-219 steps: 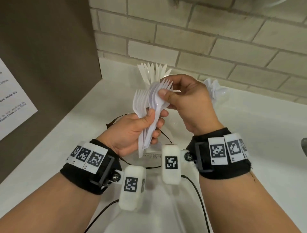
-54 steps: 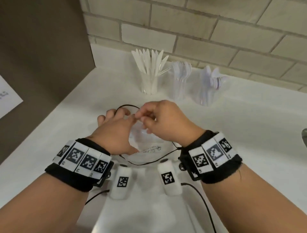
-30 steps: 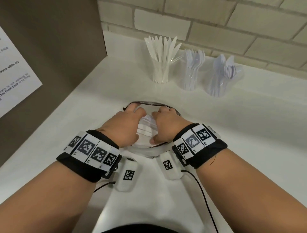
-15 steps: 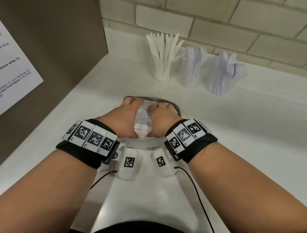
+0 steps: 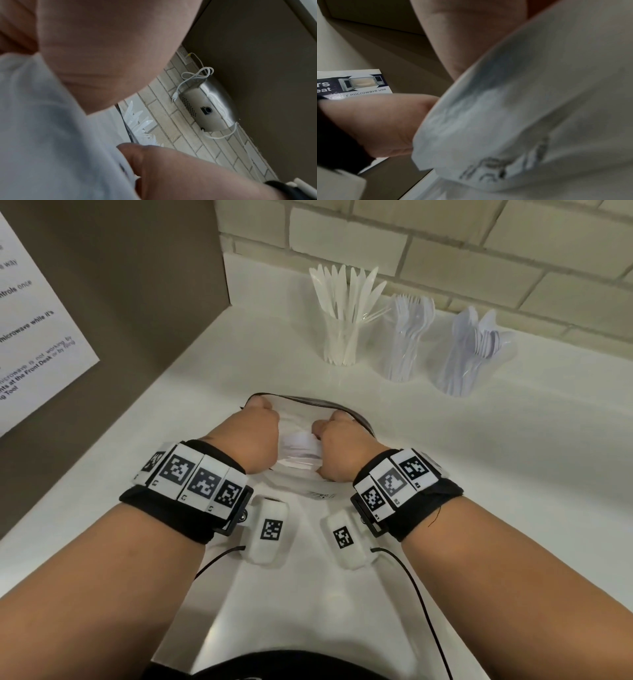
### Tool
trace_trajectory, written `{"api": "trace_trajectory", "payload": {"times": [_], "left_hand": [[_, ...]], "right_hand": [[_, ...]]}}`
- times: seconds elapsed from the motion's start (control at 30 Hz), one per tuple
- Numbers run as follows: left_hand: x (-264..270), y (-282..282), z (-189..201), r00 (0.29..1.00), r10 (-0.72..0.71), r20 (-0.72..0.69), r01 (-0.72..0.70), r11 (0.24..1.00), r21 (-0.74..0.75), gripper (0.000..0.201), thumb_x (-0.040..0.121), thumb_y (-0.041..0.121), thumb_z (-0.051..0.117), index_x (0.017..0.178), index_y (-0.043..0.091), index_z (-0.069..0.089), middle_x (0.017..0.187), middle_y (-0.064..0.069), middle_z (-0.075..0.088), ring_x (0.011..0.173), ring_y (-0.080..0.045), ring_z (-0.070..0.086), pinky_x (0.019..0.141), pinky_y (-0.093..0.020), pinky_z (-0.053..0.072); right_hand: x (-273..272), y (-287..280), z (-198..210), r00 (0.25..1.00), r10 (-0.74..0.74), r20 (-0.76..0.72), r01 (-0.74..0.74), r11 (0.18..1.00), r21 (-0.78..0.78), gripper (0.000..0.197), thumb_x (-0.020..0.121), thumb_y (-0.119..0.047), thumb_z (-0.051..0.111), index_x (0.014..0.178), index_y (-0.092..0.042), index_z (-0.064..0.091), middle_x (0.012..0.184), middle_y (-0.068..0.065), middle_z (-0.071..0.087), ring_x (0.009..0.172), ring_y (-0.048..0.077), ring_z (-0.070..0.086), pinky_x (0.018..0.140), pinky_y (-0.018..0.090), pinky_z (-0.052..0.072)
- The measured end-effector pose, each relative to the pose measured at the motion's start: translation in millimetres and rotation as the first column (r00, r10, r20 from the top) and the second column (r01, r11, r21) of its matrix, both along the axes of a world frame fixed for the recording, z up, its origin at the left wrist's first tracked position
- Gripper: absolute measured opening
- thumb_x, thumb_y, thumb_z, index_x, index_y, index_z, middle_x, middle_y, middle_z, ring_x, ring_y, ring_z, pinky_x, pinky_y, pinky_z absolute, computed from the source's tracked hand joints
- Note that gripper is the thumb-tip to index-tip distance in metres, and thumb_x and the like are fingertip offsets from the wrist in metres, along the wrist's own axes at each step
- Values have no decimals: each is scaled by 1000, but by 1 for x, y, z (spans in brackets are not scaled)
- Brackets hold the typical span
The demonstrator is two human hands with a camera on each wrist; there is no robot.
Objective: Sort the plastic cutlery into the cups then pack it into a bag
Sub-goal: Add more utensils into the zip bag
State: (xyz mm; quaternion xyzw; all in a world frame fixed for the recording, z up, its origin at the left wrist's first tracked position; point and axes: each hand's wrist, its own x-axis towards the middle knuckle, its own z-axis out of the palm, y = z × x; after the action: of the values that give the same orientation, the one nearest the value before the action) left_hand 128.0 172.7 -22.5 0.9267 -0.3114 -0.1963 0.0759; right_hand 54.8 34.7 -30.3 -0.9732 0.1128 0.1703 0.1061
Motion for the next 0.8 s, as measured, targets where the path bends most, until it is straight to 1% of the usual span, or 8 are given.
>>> {"api": "trace_trajectory", "payload": {"times": [0.13,0.23,0.33,0.47,0.6,0.7,0.73,0.8], "left_hand": [[0,4,-1,996,29,-87,-29,1000,3,68,78,4,59,141,12,35,149,-4,17,111,-27,56,87,-29,47],[0,4,2,992,58,-114,-64,997,-50,79,75,3,62,144,21,28,147,-2,20,103,-25,58,73,-26,43],[1,5,2,990,60,-127,-69,995,-72,84,74,6,66,146,24,26,149,-2,20,110,-25,56,78,-25,43],[3,8,4,991,37,-130,-50,994,-98,74,79,12,64,143,28,31,147,3,23,103,-21,53,75,-24,40],[5,14,4,993,27,-113,-38,995,-97,60,81,13,58,136,32,40,140,4,35,110,-23,47,76,-25,42],[4,15,5,992,20,-123,-35,993,-115,45,79,11,62,115,33,48,128,2,43,95,-20,44,60,-23,38],[3,15,5,993,1,-117,-14,994,-110,41,78,11,63,109,34,49,127,1,44,96,-21,45,63,-24,39],[1,12,4,993,-65,-96,60,997,-49,42,78,12,63,112,34,54,135,0,40,113,-26,44,84,-28,41]], "right_hand": [[-4,-3,1,999,-2,54,-2,998,66,60,76,-17,71,128,-12,42,120,8,56,108,26,56,88,33,47],[-5,0,6,995,94,-30,-96,994,-50,43,81,-16,62,121,-12,47,111,4,57,105,27,58,83,36,48],[-4,0,10,980,182,-82,-185,982,-33,29,81,-12,60,109,-11,53,101,3,54,93,24,56,73,29,43],[-6,0,8,987,141,-83,-144,989,-38,19,78,-14,63,90,-13,48,94,2,54,89,24,58,71,30,40],[-11,-4,4,995,98,-24,-99,995,-26,28,79,-26,64,103,-14,58,102,1,60,97,24,60,76,30,44],[-13,-9,8,996,75,37,-77,996,53,16,79,-24,62,91,-17,54,88,-1,55,83,23,55,68,26,41],[-13,-11,10,996,69,49,-73,994,78,15,79,-22,61,90,-18,52,85,-2,54,80,22,53,65,25,39],[-15,-13,12,997,57,54,-63,990,122,14,79,-20,61,88,-19,50,77,-6,50,77,21,51,57,24,34]]}}
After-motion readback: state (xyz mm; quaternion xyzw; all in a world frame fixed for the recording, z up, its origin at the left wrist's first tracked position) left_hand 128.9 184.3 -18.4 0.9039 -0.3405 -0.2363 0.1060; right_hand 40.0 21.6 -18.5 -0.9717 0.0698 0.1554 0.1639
